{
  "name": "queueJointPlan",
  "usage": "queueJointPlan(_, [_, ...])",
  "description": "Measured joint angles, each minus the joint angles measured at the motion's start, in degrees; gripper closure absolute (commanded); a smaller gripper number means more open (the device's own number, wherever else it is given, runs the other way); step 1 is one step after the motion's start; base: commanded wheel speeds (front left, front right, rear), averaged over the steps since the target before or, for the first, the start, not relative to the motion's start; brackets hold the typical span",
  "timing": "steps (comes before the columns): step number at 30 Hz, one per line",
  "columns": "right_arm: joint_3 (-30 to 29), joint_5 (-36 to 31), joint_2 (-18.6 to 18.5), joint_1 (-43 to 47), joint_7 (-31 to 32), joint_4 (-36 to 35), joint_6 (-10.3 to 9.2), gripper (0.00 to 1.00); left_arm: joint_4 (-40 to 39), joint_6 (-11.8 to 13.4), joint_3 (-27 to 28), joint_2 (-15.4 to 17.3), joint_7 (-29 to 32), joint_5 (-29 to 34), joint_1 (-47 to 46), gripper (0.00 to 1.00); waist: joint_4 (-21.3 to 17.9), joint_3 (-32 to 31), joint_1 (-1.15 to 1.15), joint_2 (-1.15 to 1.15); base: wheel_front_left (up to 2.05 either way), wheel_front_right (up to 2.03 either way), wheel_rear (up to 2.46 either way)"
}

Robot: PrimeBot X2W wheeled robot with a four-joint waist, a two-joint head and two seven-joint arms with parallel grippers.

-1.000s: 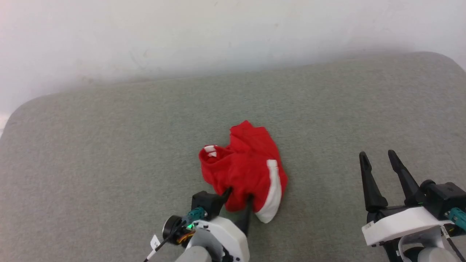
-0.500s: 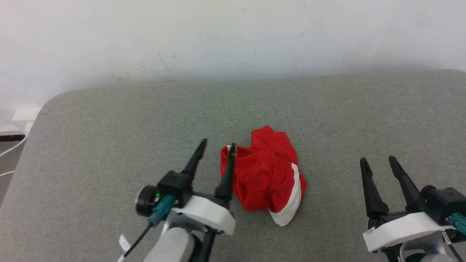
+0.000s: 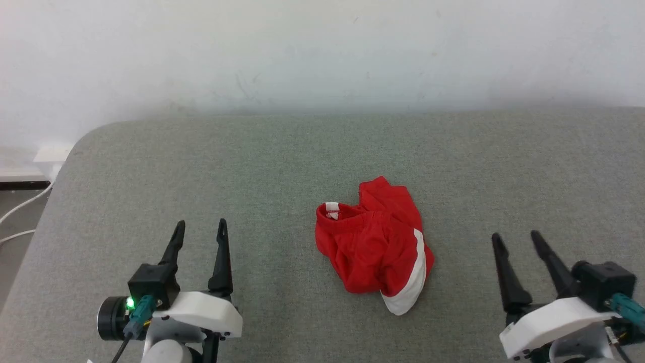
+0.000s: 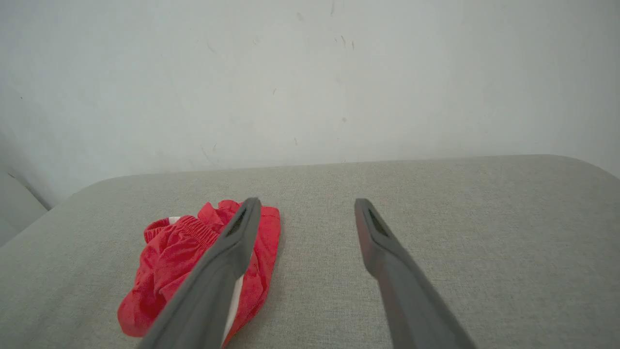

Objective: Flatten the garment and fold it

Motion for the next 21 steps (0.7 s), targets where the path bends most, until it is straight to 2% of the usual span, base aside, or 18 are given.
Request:
queueJointPlan(5, [2.3,0.7,-0.1,-1.9,7.7,3.7,0.00,0.00,-0.7,-0.1,-0.2,0.4,0.5,-0.1,0.5,0.00,0.2,0.7,0.00,0.00,0.00,0.00,0.00])
queueJointPlan(10, [8.6,1.6,-0.2,-9.6,16.1,7.3,0.00,0.00,-0.9,-0.2,-0.5,0.0,1.0,-0.9,0.5,0.00,0.7,1.5,0.01,0.00,0.00,0.00,0.00])
queueJointPlan(18, [20.6,6.7,-6.8,-23.1,28.0,13.2,0.01,0.00,-0.3,-1.1,-1.8,-1.2,0.9,-1.0,-0.9,0.00,3.0,2.2,0.00,0.00,0.00,0.00,0.00])
queueJointPlan(21, [24.5,9.3,-7.8,-27.8,32.8,16.7,0.00,0.00,0.2,-1.2,-2.0,-1.5,0.9,-1.0,-1.0,0.00,3.6,2.6,0.01,0.00,0.00,0.00,0.00])
